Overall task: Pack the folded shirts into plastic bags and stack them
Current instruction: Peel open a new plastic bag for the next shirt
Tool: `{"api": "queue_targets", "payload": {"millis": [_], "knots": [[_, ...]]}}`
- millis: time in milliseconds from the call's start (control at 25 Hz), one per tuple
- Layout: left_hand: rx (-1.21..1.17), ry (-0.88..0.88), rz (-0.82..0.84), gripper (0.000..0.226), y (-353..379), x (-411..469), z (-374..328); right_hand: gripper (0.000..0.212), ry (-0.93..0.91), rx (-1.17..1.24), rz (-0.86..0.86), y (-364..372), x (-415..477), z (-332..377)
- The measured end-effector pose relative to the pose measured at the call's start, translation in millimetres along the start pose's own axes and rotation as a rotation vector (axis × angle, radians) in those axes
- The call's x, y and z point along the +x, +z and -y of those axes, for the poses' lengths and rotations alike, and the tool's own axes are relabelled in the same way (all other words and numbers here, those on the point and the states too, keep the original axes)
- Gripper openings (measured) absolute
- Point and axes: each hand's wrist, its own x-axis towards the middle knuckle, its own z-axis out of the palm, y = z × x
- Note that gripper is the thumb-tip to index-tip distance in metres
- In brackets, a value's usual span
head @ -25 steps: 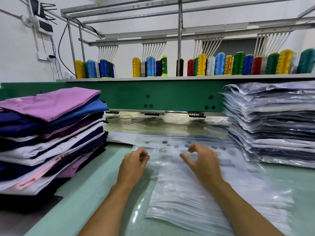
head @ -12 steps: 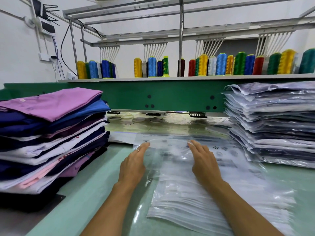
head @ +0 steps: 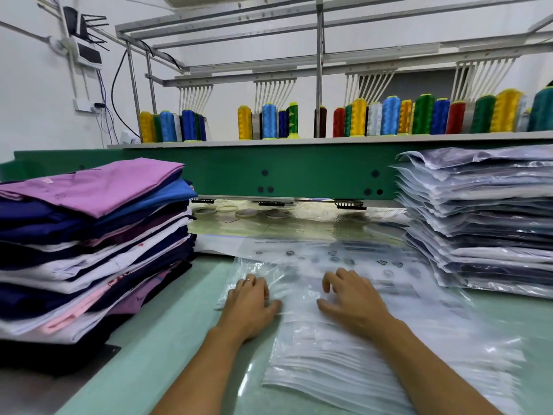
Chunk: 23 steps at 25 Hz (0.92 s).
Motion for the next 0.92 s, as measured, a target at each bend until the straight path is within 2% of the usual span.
{"api": "queue_targets", "payload": {"millis": [80, 200, 320, 440, 520, 640, 760, 840, 880, 920], "knots": [[0.054, 0.001, 0.018, 0.034, 5, 0, -4, 0.042, -0.007, 0.052, 0.065, 0, 0, 0], [0.118, 0.012, 0.034, 0.044, 5, -5, -11, 0.049, 0.058, 0.034, 0.027, -1, 2, 0], [0.124, 0.017, 0.097, 0.044, -20, -6, -12, 0.029, 0.133, -0.146, 0.043, -5, 13, 5], [0.190, 0.038, -0.077, 0.028, -76, 6, 6, 0.016, 0.152, -0.135, 0.016, -18, 37, 36], [0.317, 0.038, -0.250, 0.022, -126, 20, 22, 0.016, 0.120, -0.036, -0.034, -27, 61, 71], [0.566, -0.053, -0.401, 0.036, -207, 32, 49, 0.014, 0.064, 0.177, -0.087, -44, 101, 139], [0.651, -0.310, -0.277, 0.053, -276, 31, 80, 0.013, 0.014, 0.498, -0.082, -61, 134, 207], [0.638, -0.367, -0.188, 0.034, -305, 25, 99, 0.011, -0.041, 0.705, -0.070, -72, 149, 247], [0.613, -0.355, -0.191, 0.021, -316, 21, 108, 0.010, -0.062, 0.803, -0.060, -75, 155, 265], [0.584, -0.345, -0.219, 0.019, -325, 18, 116, 0.011, -0.070, 0.895, -0.037, -78, 161, 281]]}}
